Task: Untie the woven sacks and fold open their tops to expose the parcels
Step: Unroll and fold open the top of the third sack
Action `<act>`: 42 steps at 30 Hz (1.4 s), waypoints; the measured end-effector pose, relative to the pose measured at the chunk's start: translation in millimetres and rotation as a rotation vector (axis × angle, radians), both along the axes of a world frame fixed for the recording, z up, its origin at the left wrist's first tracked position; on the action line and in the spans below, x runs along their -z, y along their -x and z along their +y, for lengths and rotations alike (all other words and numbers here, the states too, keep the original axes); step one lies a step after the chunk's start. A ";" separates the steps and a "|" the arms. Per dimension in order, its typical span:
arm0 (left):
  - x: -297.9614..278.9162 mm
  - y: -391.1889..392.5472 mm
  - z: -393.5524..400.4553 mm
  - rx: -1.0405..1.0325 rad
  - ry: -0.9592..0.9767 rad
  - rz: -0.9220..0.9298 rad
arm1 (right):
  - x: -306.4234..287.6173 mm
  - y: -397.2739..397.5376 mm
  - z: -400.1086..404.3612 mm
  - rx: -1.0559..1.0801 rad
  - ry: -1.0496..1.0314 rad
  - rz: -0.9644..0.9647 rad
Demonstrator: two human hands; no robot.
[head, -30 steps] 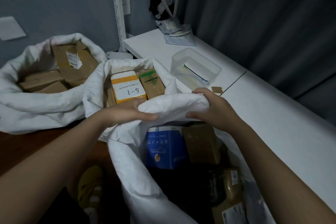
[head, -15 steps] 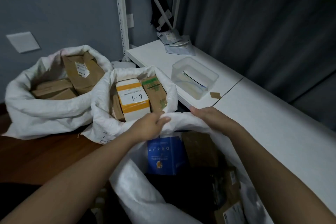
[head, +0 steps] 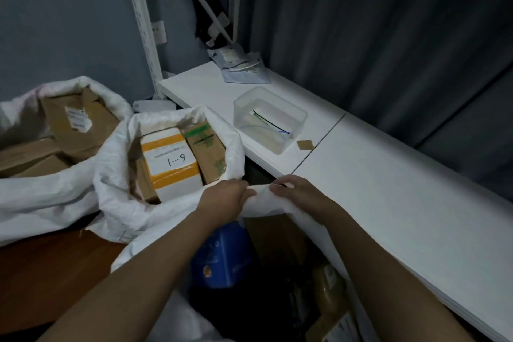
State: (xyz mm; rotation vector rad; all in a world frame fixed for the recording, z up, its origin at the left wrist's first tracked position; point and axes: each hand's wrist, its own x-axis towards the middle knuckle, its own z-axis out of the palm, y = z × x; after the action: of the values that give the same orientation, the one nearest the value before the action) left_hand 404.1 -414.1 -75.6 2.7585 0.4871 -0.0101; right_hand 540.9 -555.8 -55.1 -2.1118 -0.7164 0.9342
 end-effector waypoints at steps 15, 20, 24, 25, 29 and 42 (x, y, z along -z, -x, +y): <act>1.4 -86.0 -4.1 -0.519 0.793 -0.366 | 13.7 -76.9 -54.4 0.444 -0.279 0.169; 29.5 -100.0 -11.9 -0.351 0.479 -0.279 | 22.4 -96.3 -70.9 0.470 -0.182 -0.316; 31.3 -83.6 -7.0 -0.289 0.464 -0.234 | 53.5 -81.5 -113.9 0.304 -0.139 -0.246; 30.8 -76.7 -5.2 -0.290 0.440 -0.220 | 61.0 -73.8 -127.1 0.226 -0.094 -0.252; 29.9 -45.0 -4.1 -0.293 0.375 -0.237 | 87.0 -31.4 -172.8 0.064 -0.007 -0.203; 48.9 -44.8 -11.8 -0.247 0.201 -0.025 | 48.9 -49.8 -136.0 0.667 -0.334 0.574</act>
State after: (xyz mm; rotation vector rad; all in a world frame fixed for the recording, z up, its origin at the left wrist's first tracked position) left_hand 449.0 -425.9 -124.5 2.4836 0.7718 0.0323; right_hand 590.6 -691.8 -104.0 -1.5064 0.1261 0.8889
